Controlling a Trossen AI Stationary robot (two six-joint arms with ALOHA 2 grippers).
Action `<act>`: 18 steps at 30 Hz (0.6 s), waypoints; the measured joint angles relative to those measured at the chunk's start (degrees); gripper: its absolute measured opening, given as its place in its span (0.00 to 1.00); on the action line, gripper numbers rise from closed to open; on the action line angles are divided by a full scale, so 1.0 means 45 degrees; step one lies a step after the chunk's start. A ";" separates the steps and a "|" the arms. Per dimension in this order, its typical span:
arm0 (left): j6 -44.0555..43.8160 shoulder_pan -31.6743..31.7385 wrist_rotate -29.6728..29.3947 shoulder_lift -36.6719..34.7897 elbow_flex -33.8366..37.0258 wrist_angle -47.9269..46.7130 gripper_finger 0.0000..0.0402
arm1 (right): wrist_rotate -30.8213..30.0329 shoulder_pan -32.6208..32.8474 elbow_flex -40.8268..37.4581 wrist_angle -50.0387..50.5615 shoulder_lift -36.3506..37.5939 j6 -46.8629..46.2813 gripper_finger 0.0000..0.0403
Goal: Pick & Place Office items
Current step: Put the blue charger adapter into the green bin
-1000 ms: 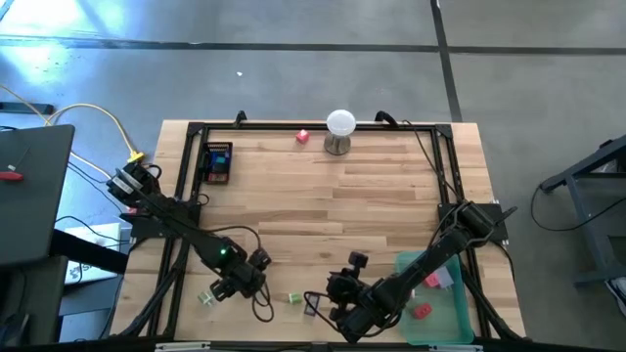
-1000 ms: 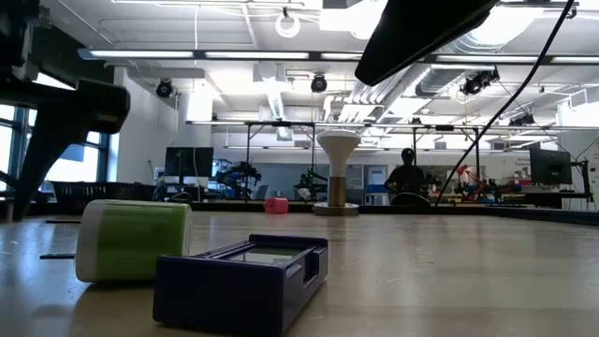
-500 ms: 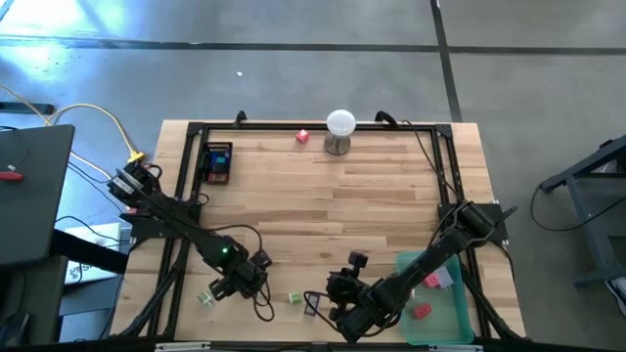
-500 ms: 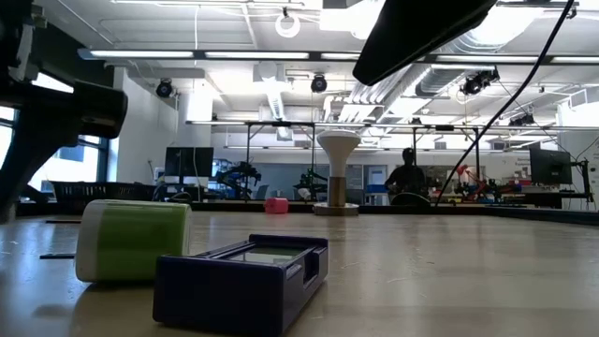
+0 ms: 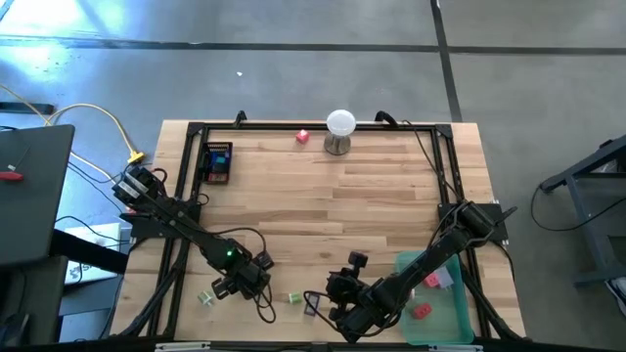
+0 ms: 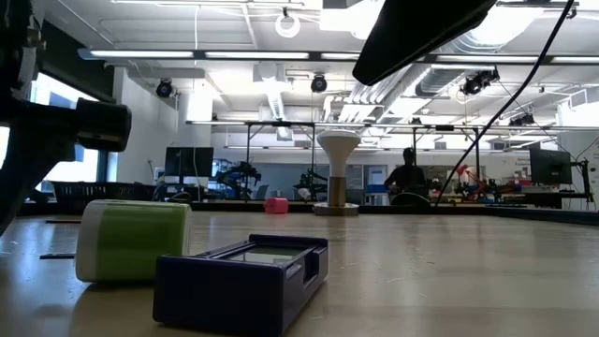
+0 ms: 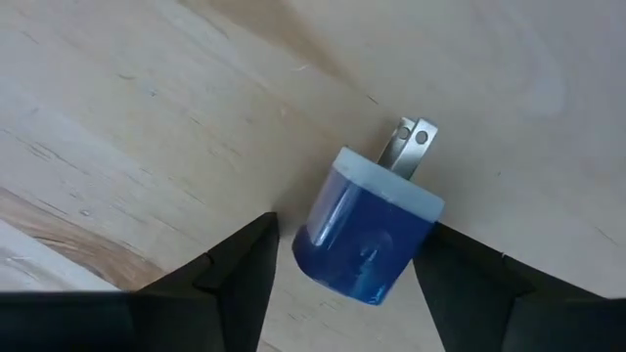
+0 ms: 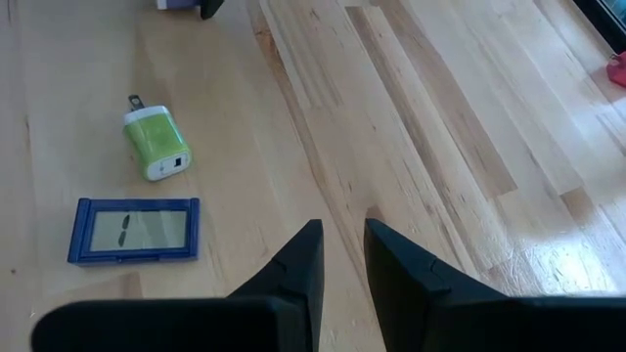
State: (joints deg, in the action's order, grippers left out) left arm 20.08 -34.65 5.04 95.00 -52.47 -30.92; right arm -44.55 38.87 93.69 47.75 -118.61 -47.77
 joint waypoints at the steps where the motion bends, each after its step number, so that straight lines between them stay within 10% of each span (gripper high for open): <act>1: -0.0031 0.0000 0.0000 0.0000 0.0000 0.0000 0.54 | -0.0001 0.0005 0.0000 0.0001 0.0000 0.0000 0.16; 18: -0.0588 0.0024 -0.0161 0.0016 0.0000 0.0060 0.32 | -0.0001 0.0003 0.0000 0.0010 0.0000 0.0005 0.16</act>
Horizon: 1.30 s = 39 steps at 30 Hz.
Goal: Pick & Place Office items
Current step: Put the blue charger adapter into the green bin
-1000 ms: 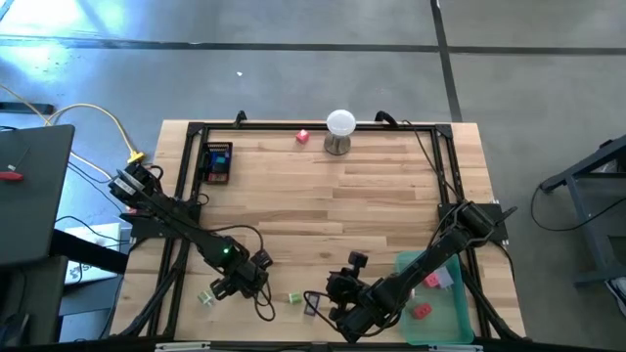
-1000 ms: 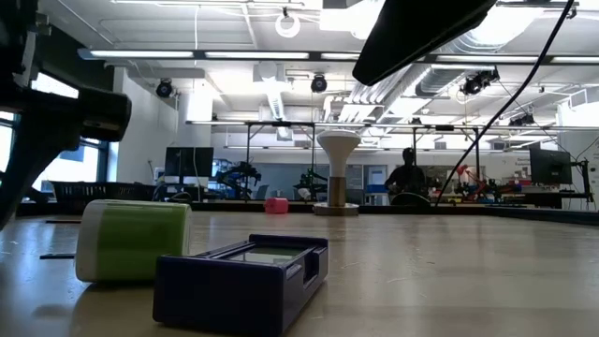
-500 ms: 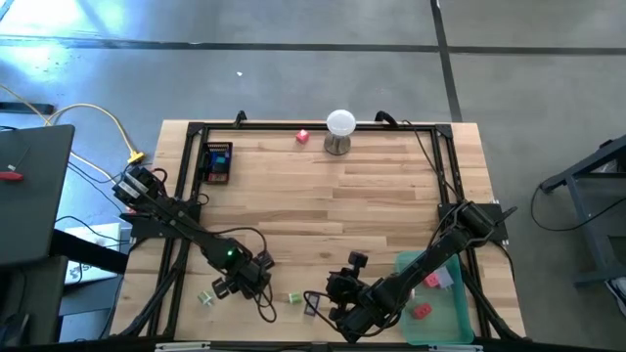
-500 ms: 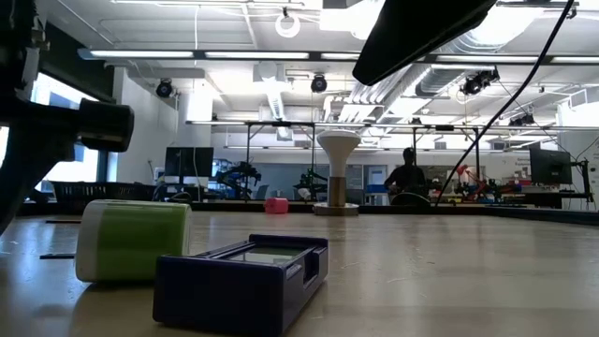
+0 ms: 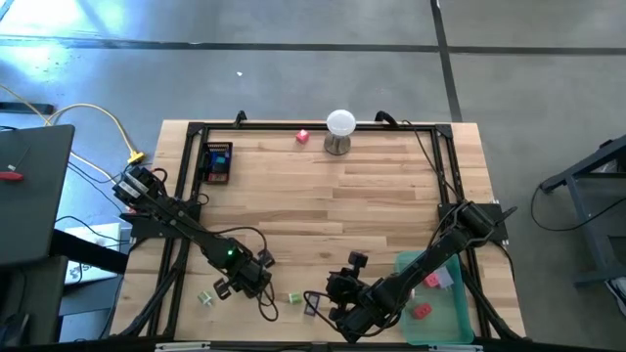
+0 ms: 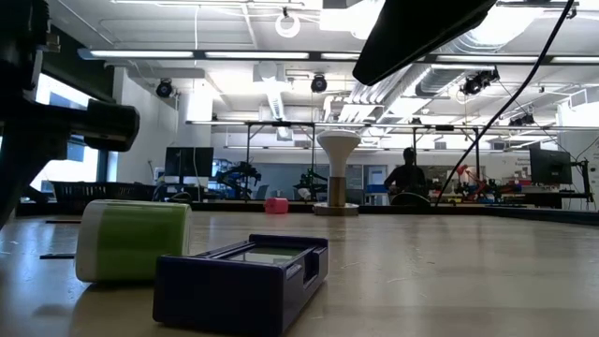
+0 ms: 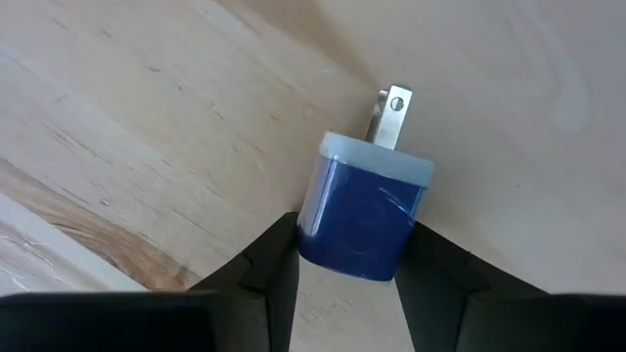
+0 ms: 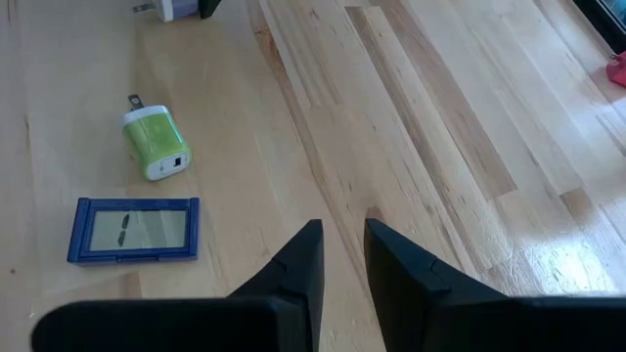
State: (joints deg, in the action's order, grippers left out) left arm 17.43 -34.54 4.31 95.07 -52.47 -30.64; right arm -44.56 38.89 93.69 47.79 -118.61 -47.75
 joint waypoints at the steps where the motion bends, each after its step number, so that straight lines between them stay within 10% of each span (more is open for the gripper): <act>1: -0.0155 0.0005 -0.0004 -0.0021 0.0000 0.0018 0.32 | 0.0000 -0.0003 0.0000 0.0000 0.0000 0.0000 0.16; 12: -0.1516 -0.0345 -0.1501 -0.1219 -0.0068 -0.0133 0.32 | 0.0485 -0.0003 -0.0004 -0.0469 0.0000 0.0007 0.16; 31: -0.1779 -0.2836 -1.4491 -0.2654 -0.0569 0.2602 0.32 | 0.0595 -0.0921 -0.0005 -0.7626 0.0000 0.2682 0.16; 39: -0.0457 -0.3473 -1.5991 -0.2654 -0.0578 0.4512 0.32 | 0.2233 -0.1008 -0.0005 -1.0689 0.0000 0.4966 0.16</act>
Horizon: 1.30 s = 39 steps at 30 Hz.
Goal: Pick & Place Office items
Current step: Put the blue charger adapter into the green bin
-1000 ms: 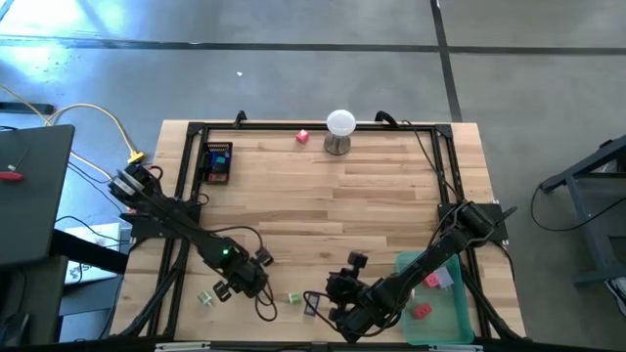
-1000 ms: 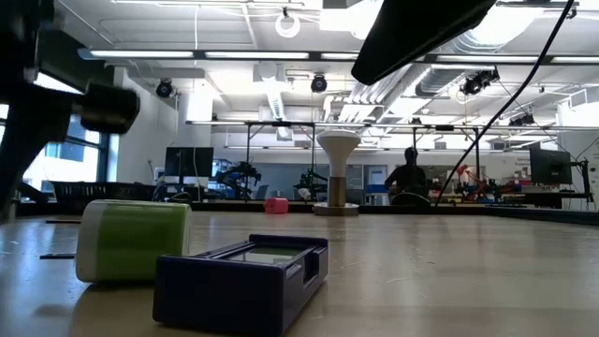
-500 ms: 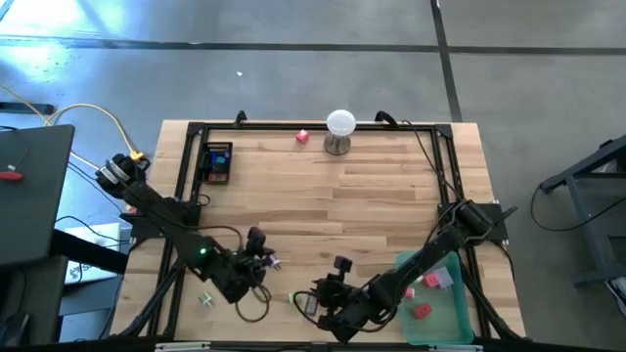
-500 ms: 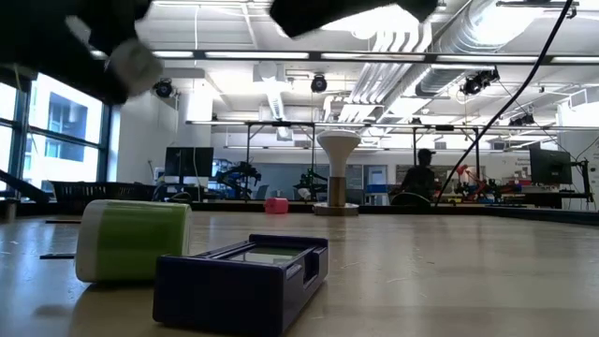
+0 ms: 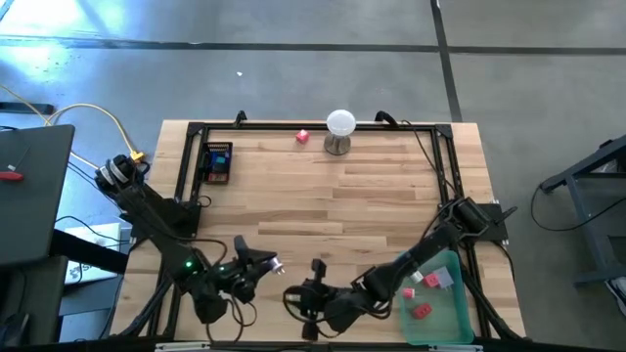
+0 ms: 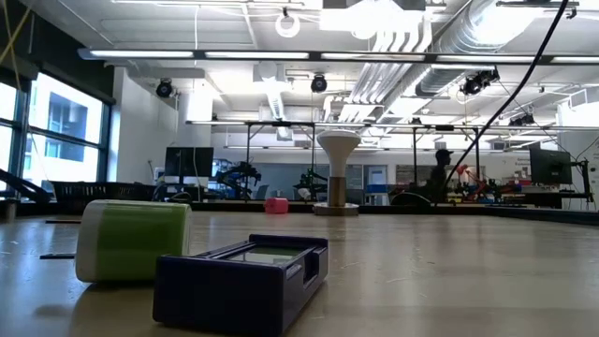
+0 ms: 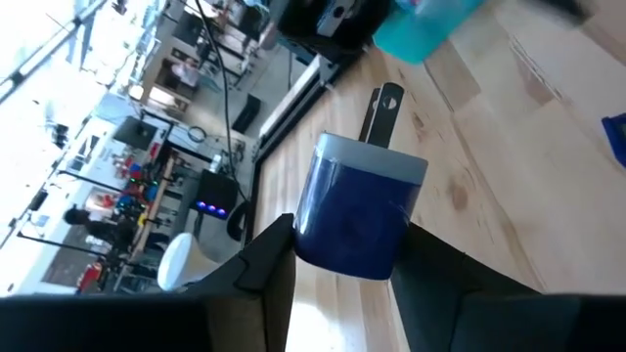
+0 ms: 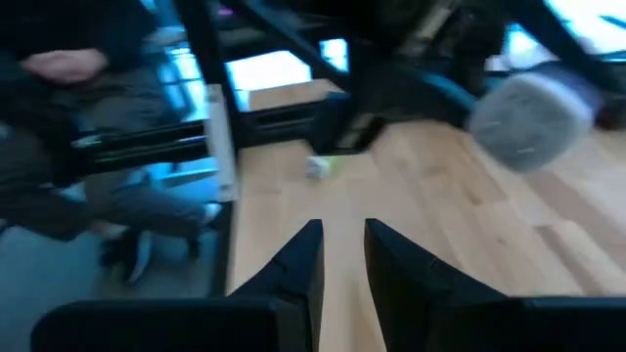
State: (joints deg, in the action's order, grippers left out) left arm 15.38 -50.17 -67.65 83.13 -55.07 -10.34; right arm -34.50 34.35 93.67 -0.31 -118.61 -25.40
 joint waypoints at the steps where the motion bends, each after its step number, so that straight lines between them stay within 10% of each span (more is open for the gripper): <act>1: 0.0068 -0.0081 -0.0103 0.0000 0.0000 0.0029 0.32 | 0.0190 0.0013 0.0000 -0.0178 0.0000 0.0120 0.16; 26: 0.0811 -0.0607 -0.0367 -0.0092 0.0000 0.1787 0.32 | 0.1379 0.0057 0.0005 -0.2409 0.1836 -0.0673 0.18; 39: 0.0679 -0.0612 -0.0318 -0.0097 0.0000 0.1781 0.32 | 0.2225 0.0033 0.0005 -0.1963 0.1836 -0.0350 0.68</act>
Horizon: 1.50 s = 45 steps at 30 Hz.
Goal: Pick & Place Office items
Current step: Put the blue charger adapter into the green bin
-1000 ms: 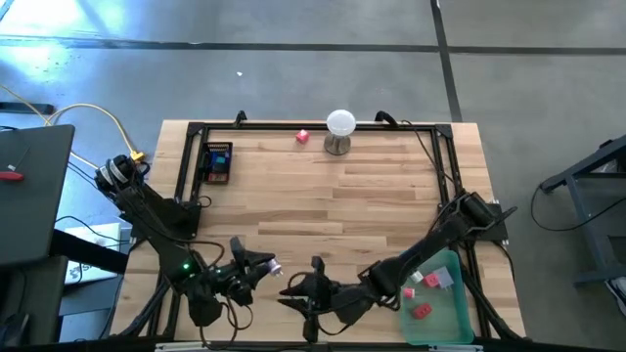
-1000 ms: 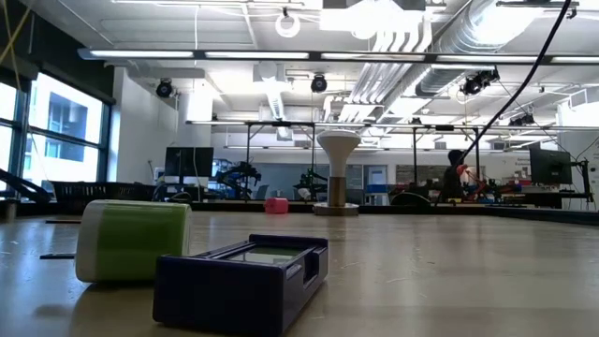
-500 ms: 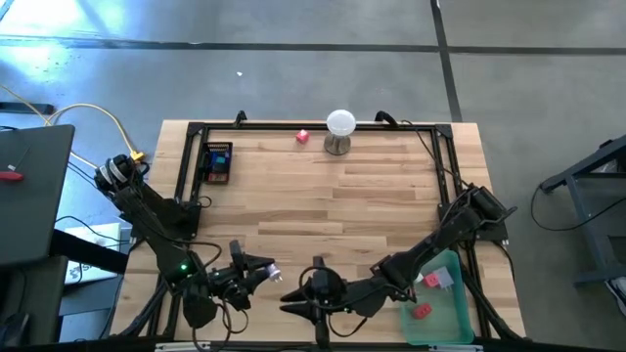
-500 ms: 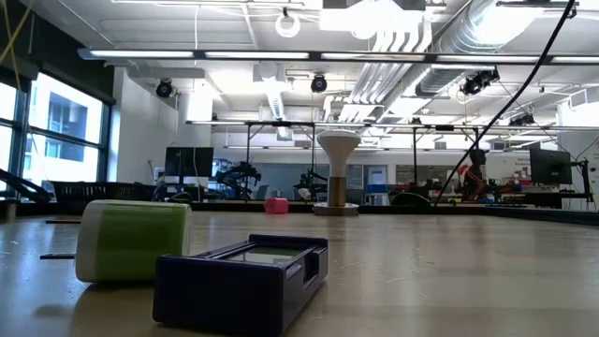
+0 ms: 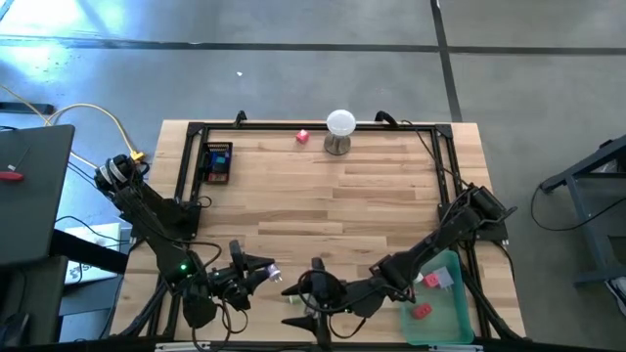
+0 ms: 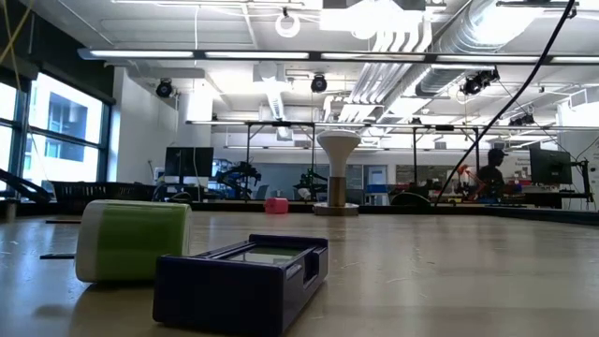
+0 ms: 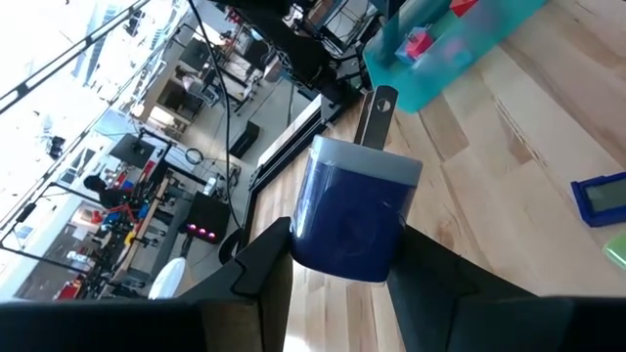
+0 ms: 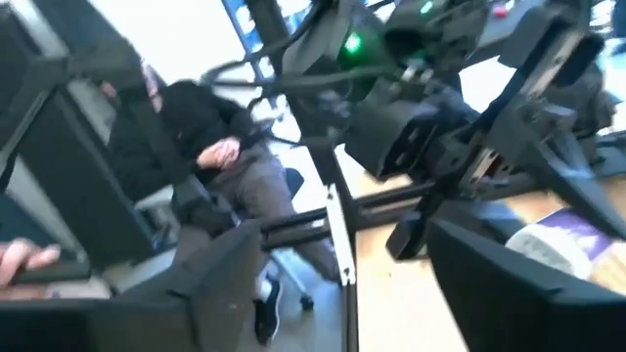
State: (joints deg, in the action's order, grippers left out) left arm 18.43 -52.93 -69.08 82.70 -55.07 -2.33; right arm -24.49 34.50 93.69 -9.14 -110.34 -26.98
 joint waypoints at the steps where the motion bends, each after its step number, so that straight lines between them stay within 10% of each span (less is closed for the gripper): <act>1: -0.0004 0.0000 0.0000 0.0000 0.0000 0.0000 0.32 | 0.0255 0.0000 0.0000 0.0099 0.0000 0.0052 0.72; 12: 0.0030 0.0005 -0.0364 0.0000 0.0000 0.0001 0.32 | -0.2589 -0.0390 0.0000 0.3765 -0.0005 -0.3297 0.86; 45: -0.0300 0.2069 0.1749 0.0025 0.0000 -0.0010 0.32 | -0.2108 -0.1452 -0.0010 0.3914 -0.0170 -0.3286 0.86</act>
State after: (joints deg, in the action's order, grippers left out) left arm 17.08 -43.62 -61.21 82.81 -55.07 -2.37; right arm -33.98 27.97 93.65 8.47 -111.11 -41.76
